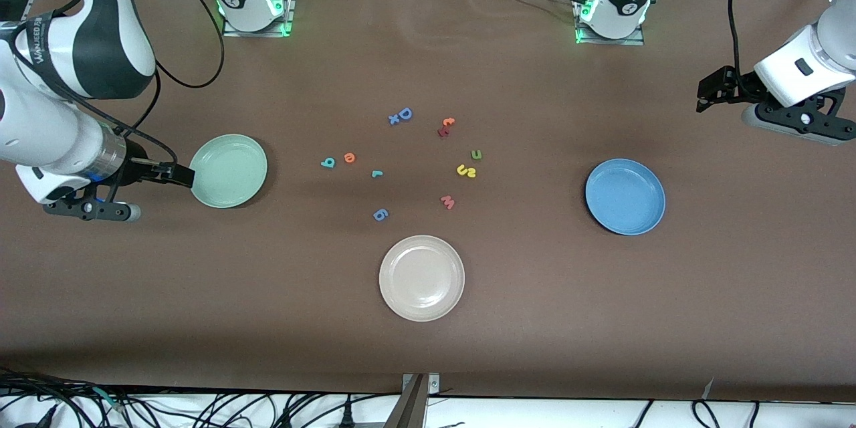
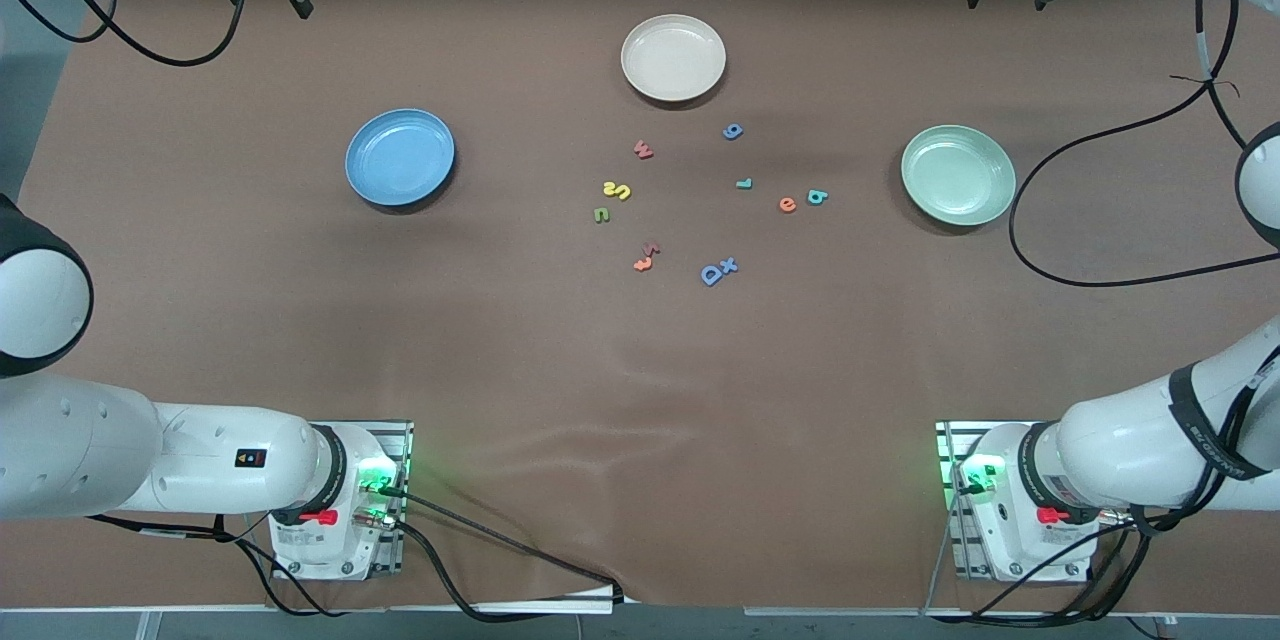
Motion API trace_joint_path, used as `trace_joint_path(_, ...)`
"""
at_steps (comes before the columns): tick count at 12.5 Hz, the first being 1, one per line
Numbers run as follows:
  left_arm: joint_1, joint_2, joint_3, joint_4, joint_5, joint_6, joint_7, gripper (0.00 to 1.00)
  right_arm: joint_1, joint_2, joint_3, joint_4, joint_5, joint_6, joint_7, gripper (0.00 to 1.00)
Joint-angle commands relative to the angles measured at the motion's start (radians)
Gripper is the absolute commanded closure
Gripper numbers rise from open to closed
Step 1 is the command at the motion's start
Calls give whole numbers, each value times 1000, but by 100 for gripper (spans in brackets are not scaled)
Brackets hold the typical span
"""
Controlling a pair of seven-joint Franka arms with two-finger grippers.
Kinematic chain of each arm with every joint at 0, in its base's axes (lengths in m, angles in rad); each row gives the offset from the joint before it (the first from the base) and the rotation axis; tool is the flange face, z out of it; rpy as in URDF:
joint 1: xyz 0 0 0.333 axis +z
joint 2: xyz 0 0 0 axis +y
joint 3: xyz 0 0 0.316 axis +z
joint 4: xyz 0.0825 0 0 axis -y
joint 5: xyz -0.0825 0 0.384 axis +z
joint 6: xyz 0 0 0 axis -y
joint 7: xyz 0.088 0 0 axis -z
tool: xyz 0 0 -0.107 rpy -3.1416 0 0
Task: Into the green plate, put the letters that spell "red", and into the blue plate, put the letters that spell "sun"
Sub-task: 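Move the left gripper toward the letters while the right gripper follows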
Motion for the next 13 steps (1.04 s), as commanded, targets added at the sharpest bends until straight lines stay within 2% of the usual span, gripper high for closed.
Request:
trace_joint_path(1,2,-15,-14,-20,1,-4,-1,0,-15,-9,17,-9,-6,-6,13,0)
trace_joint_path(13,8,-32,-14,-45,1,-3,-1,0,-15,-9,17,-12,-6,-6,13,0)
